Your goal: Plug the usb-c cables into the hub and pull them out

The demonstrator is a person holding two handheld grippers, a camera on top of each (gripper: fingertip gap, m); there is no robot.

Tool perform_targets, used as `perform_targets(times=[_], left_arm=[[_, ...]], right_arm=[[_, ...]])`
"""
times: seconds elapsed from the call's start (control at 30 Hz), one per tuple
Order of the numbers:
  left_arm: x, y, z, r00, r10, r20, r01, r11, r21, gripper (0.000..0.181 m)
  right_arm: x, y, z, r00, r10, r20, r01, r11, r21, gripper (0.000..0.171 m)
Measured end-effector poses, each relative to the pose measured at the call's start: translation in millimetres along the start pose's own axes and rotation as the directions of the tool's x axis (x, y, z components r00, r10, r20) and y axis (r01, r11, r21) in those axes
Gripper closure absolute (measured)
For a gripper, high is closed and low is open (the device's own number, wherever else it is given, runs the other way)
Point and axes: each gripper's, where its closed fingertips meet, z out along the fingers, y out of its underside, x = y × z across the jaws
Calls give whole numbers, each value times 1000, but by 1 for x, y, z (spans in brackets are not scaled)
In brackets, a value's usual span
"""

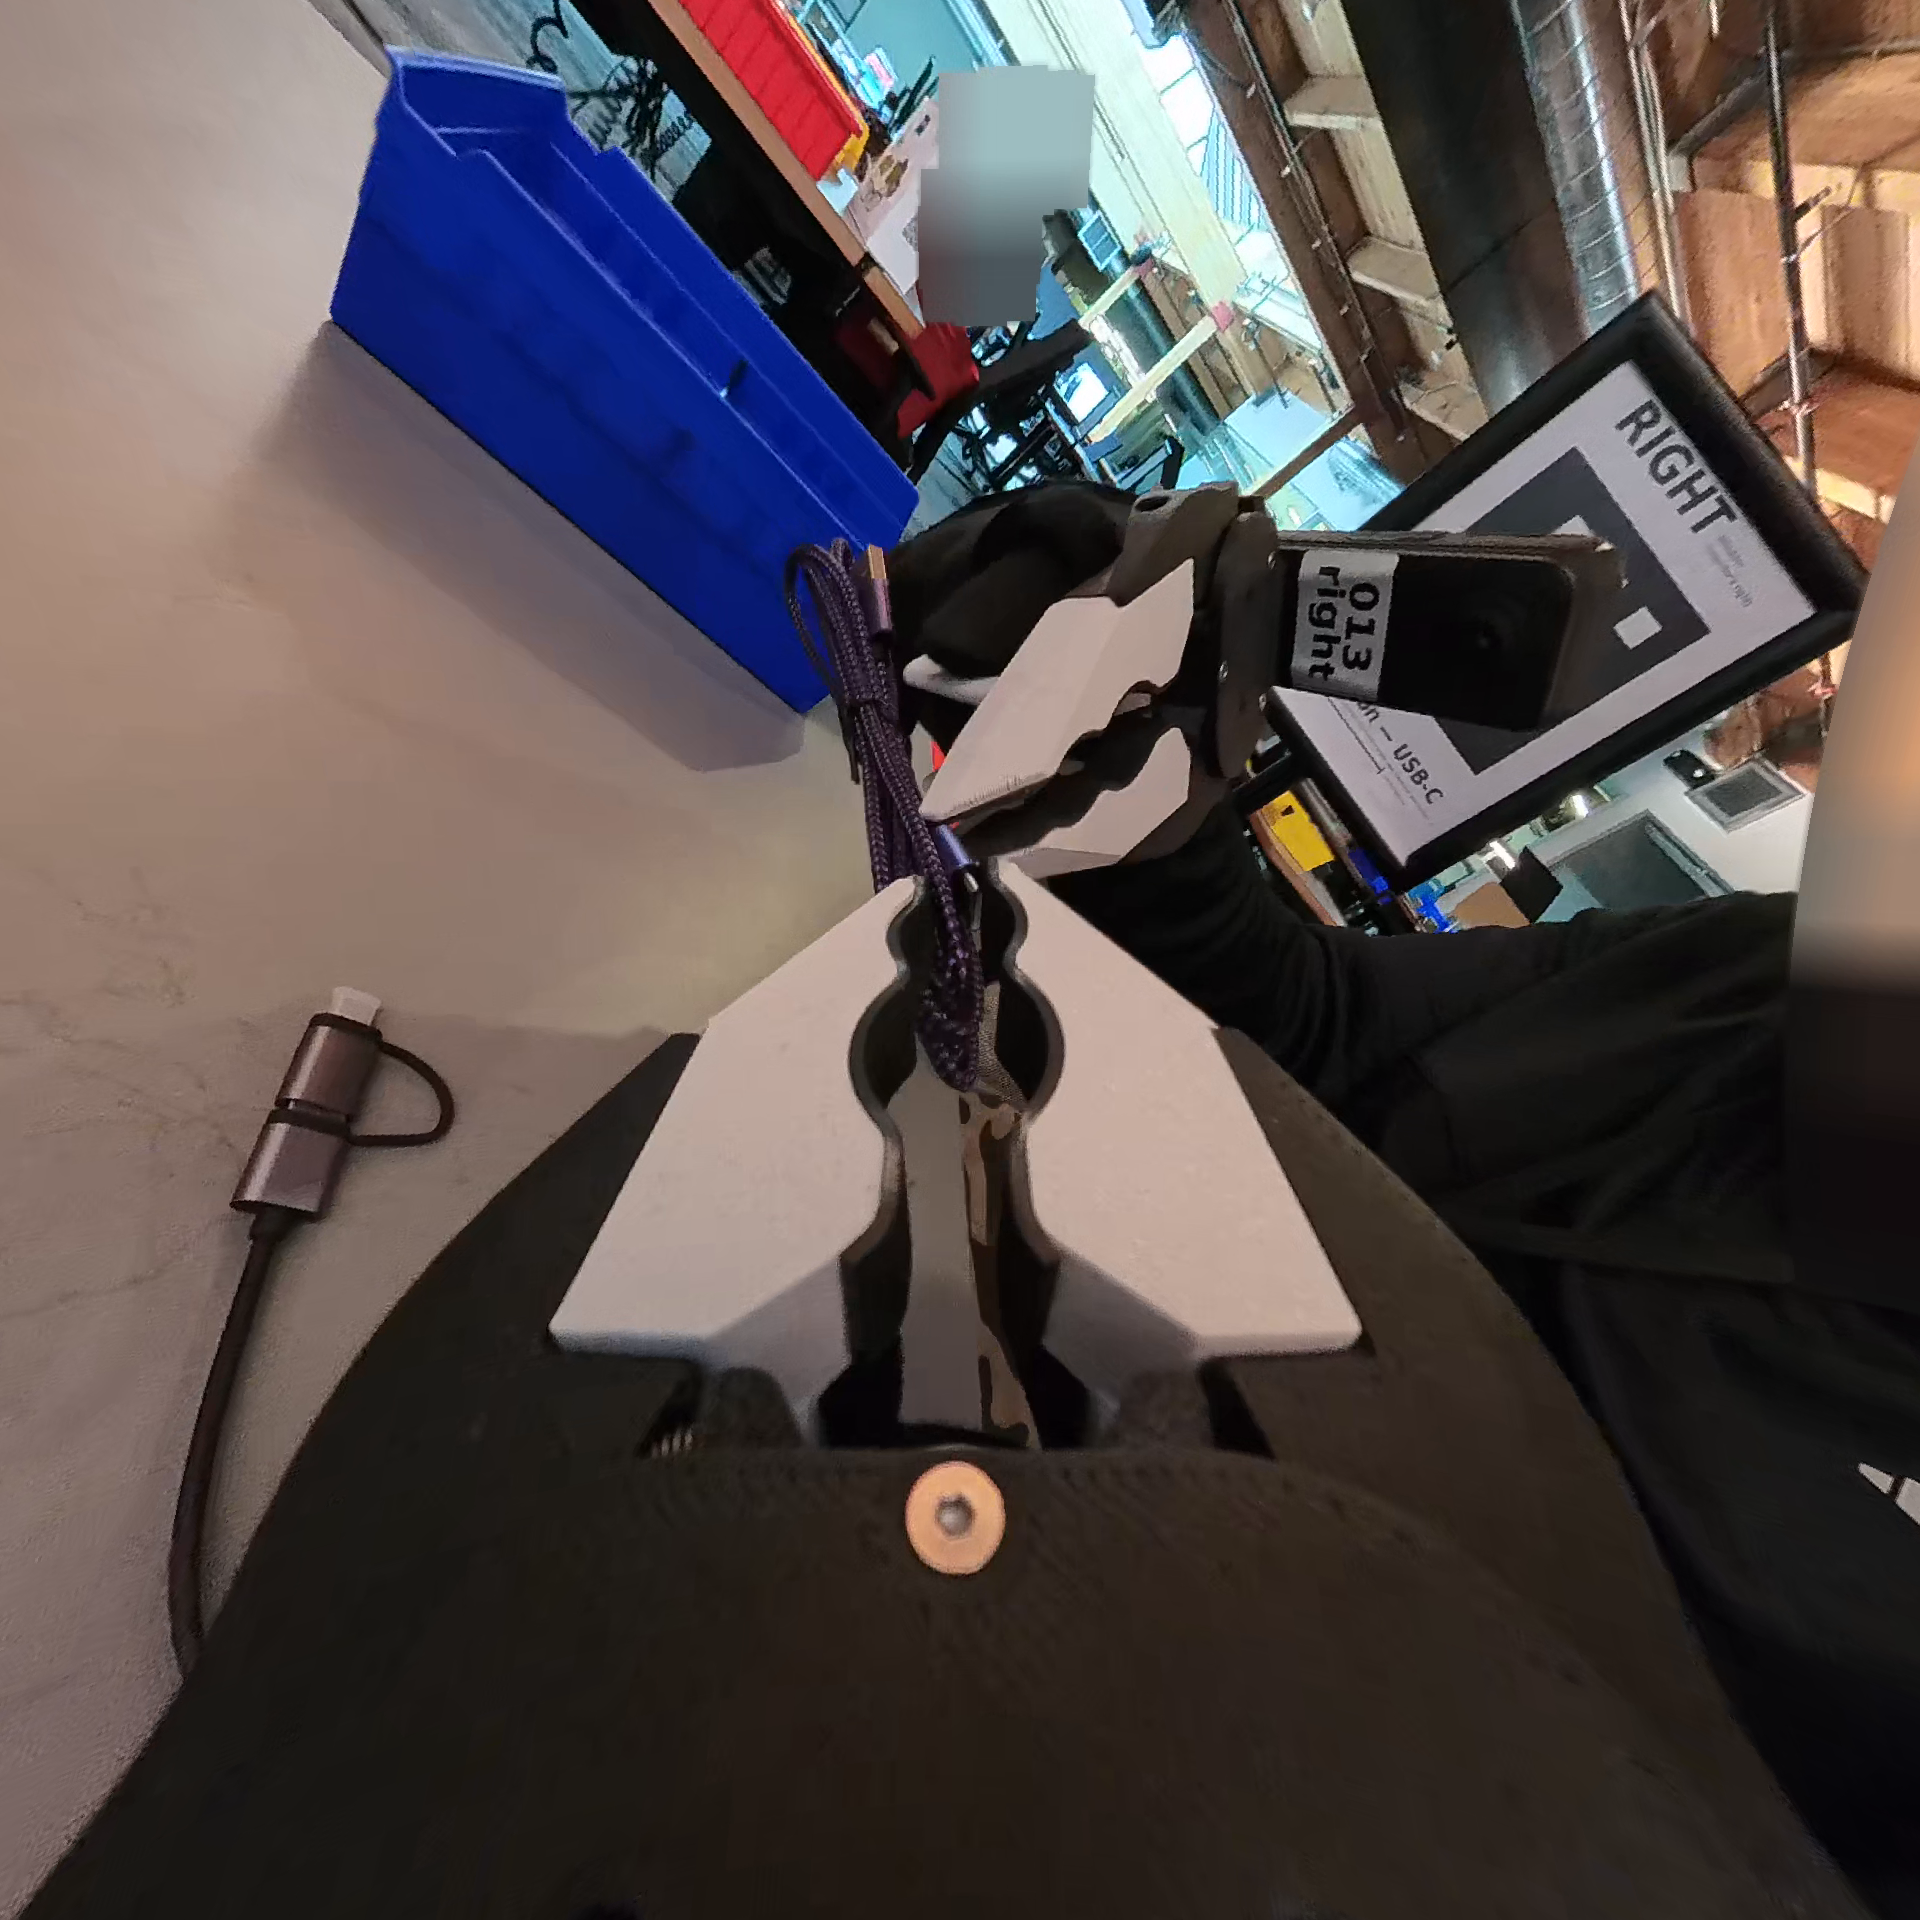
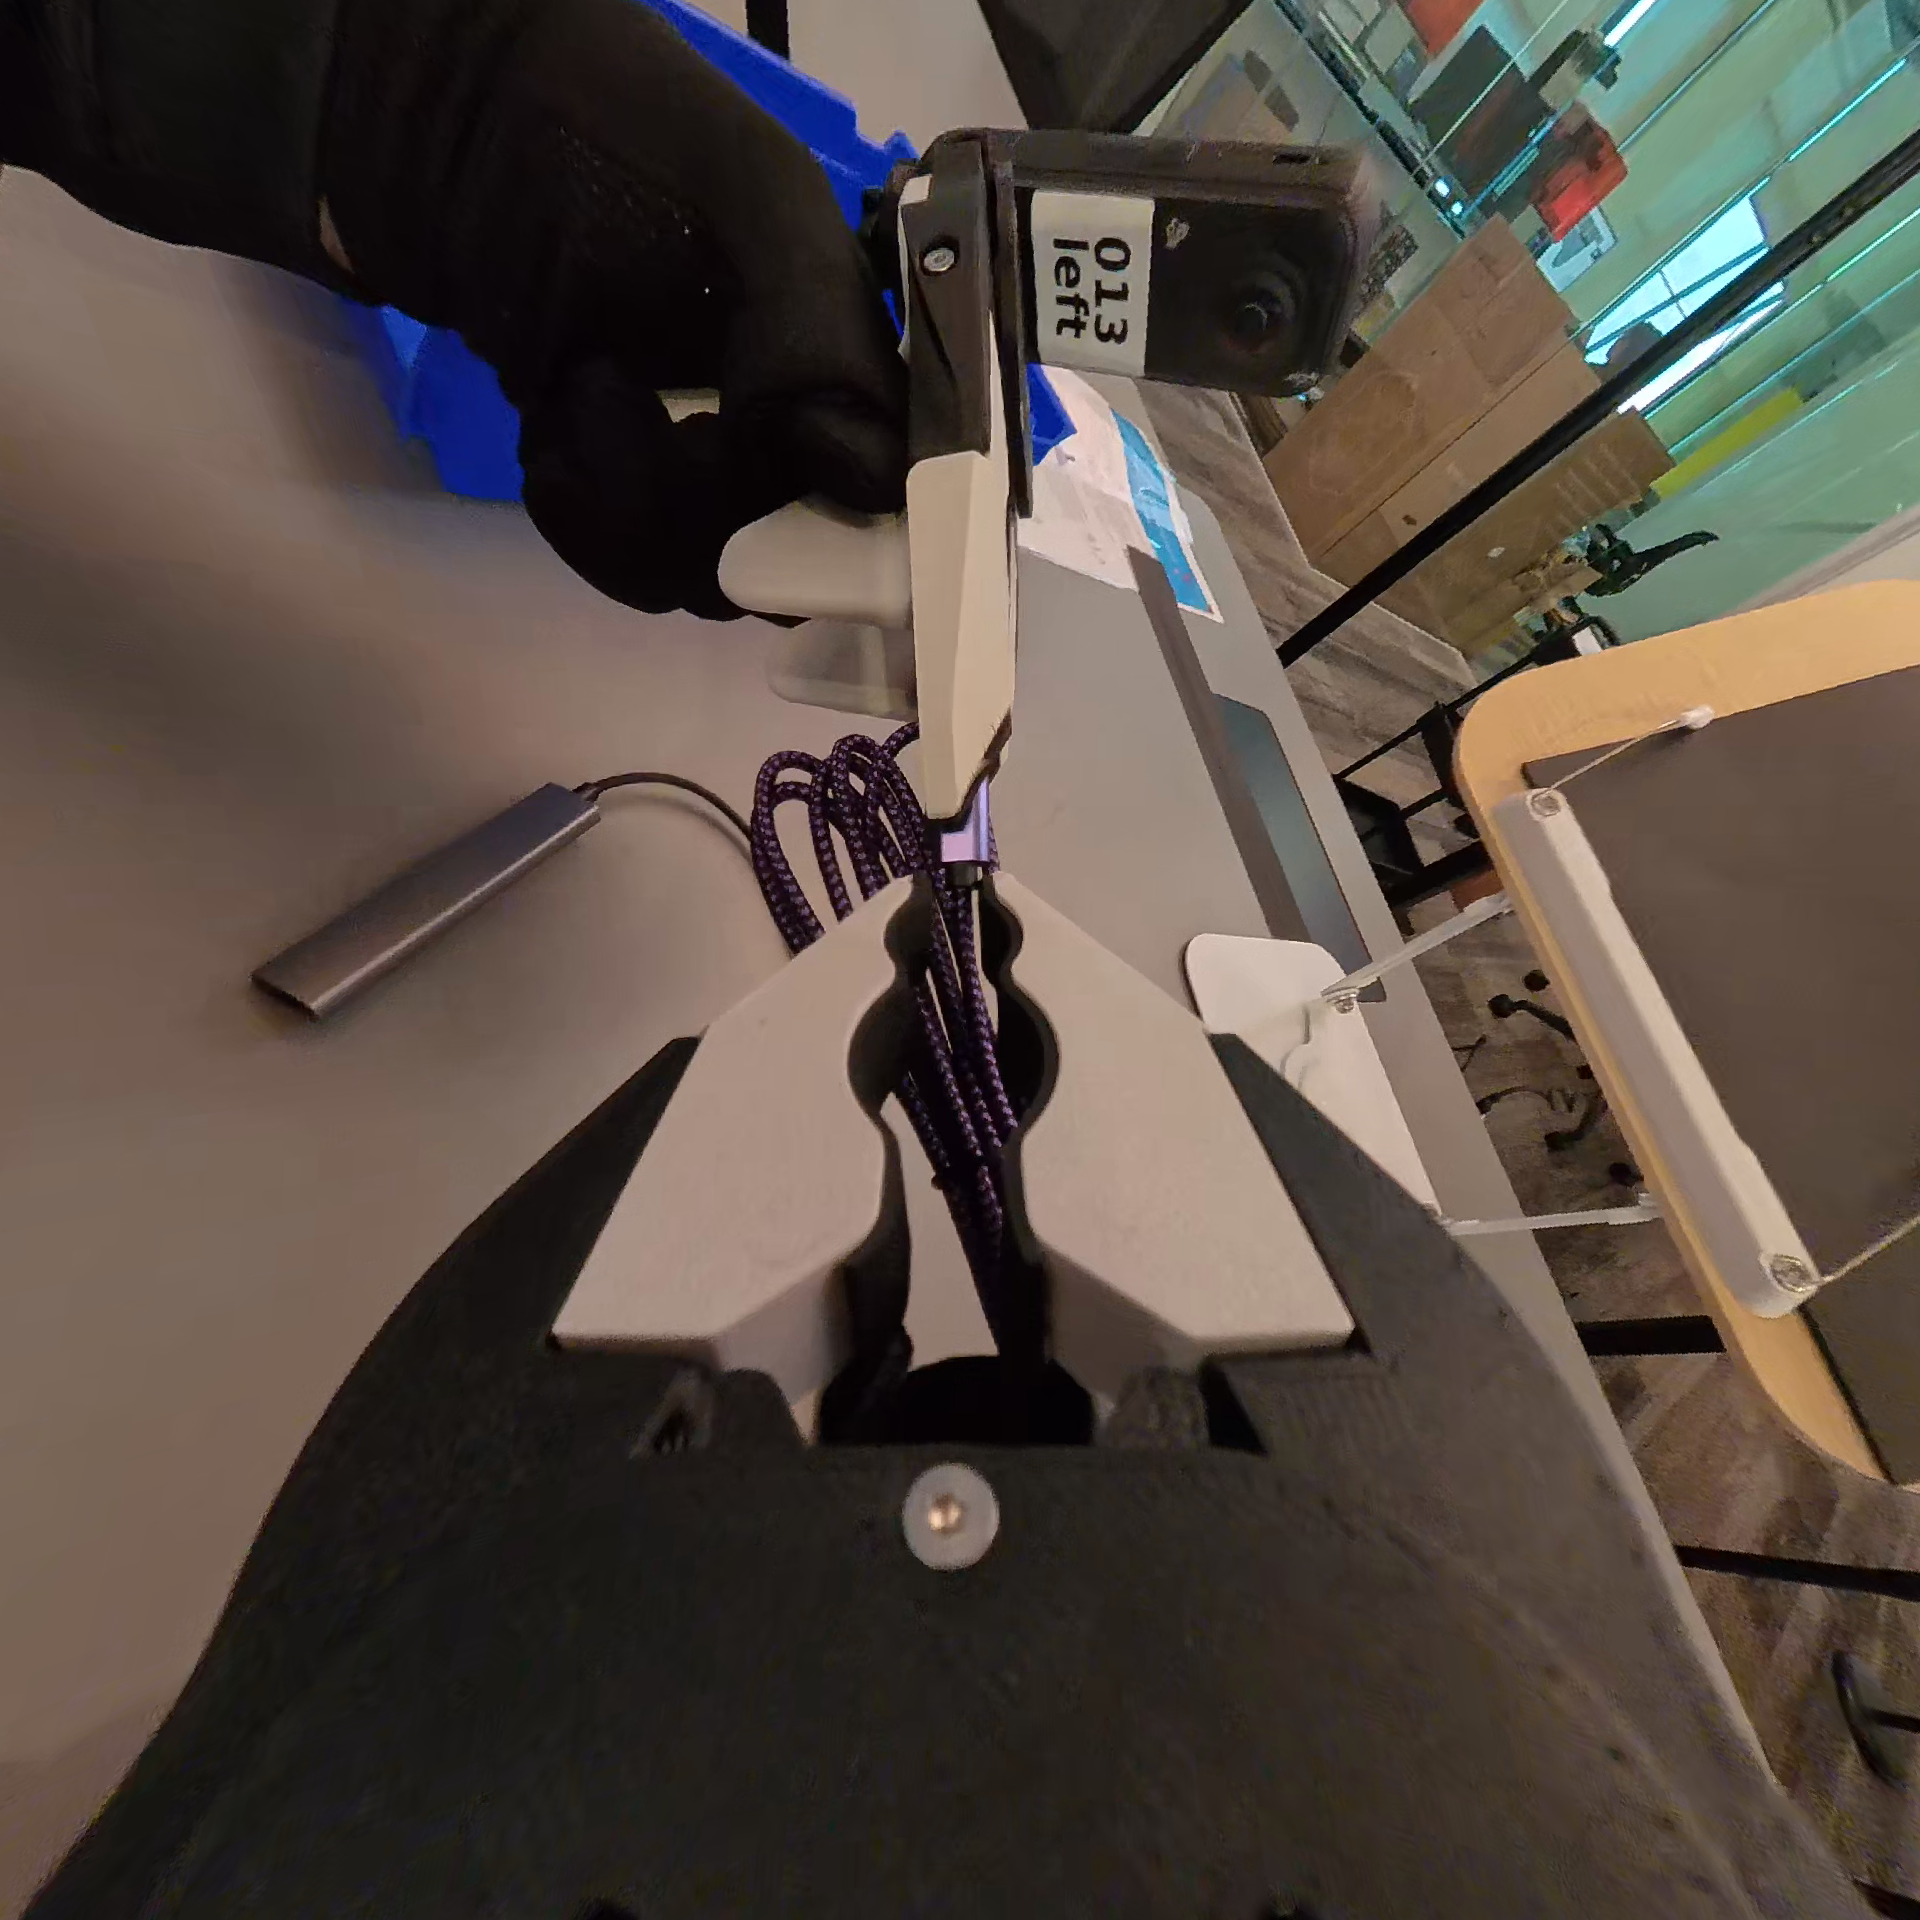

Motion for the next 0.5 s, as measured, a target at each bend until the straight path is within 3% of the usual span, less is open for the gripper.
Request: perform_targets(times=[0.27,0.5], left_arm=[[-7,2,4,1000,-14,-6,14,1000,9,176],[-7,-5,8,1000,-19,-16,19,999,37,174]], right_arm=[[0,10,0,1000,20,16,-19,999,-33,171],[3,13,-2,993,116,24,-117,993,22,171]])
